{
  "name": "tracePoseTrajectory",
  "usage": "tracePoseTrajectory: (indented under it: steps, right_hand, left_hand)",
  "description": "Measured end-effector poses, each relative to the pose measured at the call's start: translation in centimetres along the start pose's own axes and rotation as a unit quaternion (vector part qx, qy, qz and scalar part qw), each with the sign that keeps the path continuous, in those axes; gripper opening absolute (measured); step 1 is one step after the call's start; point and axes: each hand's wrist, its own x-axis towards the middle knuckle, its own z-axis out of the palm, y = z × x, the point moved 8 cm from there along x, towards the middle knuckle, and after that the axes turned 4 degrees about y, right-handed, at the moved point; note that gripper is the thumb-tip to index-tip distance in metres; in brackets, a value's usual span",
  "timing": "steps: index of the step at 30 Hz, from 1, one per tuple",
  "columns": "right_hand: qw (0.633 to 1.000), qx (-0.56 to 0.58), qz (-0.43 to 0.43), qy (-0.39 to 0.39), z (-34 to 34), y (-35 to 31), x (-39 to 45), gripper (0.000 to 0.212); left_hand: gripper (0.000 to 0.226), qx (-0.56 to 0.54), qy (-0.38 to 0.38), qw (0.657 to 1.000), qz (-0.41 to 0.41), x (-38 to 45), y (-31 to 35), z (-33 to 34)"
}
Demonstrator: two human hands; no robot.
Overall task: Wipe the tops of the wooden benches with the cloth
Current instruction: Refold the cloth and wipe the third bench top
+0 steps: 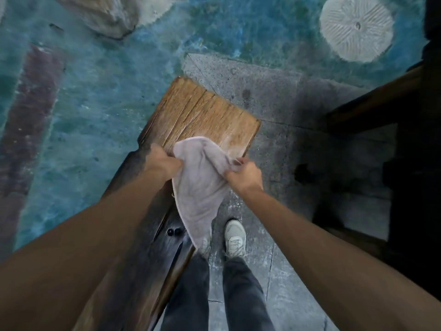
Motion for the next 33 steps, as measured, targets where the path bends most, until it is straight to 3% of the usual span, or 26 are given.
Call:
tracePoseTrajectory:
  steps: [2,4,9,11,14,19,26,30,33]
  right_hand:
    - [0.998,0.047,0.02,0.036,-1.9,2.4,-3.3,0.055]
    - [0.992,0.099,0.033,0.074,-4.5,4.4,-6.6,0.056]
    - [0.975,0.195,0.064,0.09,-11.3,7.6,-15.6,0.069]
    - [0.957,0.262,0.084,0.095,-13.7,8.7,-19.2,0.073]
    - [0.923,0.361,0.08,0.11,-16.6,8.9,-23.8,0.082]
    - [0.881,0.437,0.0,0.18,-22.3,7.7,-30.3,0.047]
    - [0.843,0.428,-0.067,0.319,-30.1,9.7,-36.4,0.047]
    - [0.796,0.445,-0.024,0.409,-34.2,12.9,-38.2,0.036]
    - [0.753,0.439,-0.009,0.49,-37.9,16.0,-39.0,0.028]
  left_hand:
    - [0.026,-0.034,-0.043,0.999,0.004,-1.1,0.4,-0.7]
    - [0.017,-0.044,-0.074,0.996,0.014,-2.9,1.0,-1.8]
    - [0.012,-0.047,-0.142,0.984,0.093,-10.6,4.3,-5.6]
    - [0.017,-0.04,-0.179,0.975,0.124,-14.0,5.8,-6.6]
    - [0.009,-0.055,-0.238,0.956,0.161,-18.8,8.7,-7.8]
    - [0.015,-0.049,-0.342,0.901,0.262,-26.9,16.7,-9.3]
    - [0.033,-0.024,-0.349,0.853,0.387,-37.1,30.3,-8.5]
    - [0.029,-0.033,-0.355,0.831,0.427,-43.0,36.2,-4.1]
    - [0.029,-0.025,-0.319,0.831,0.455,-47.3,40.2,1.1]
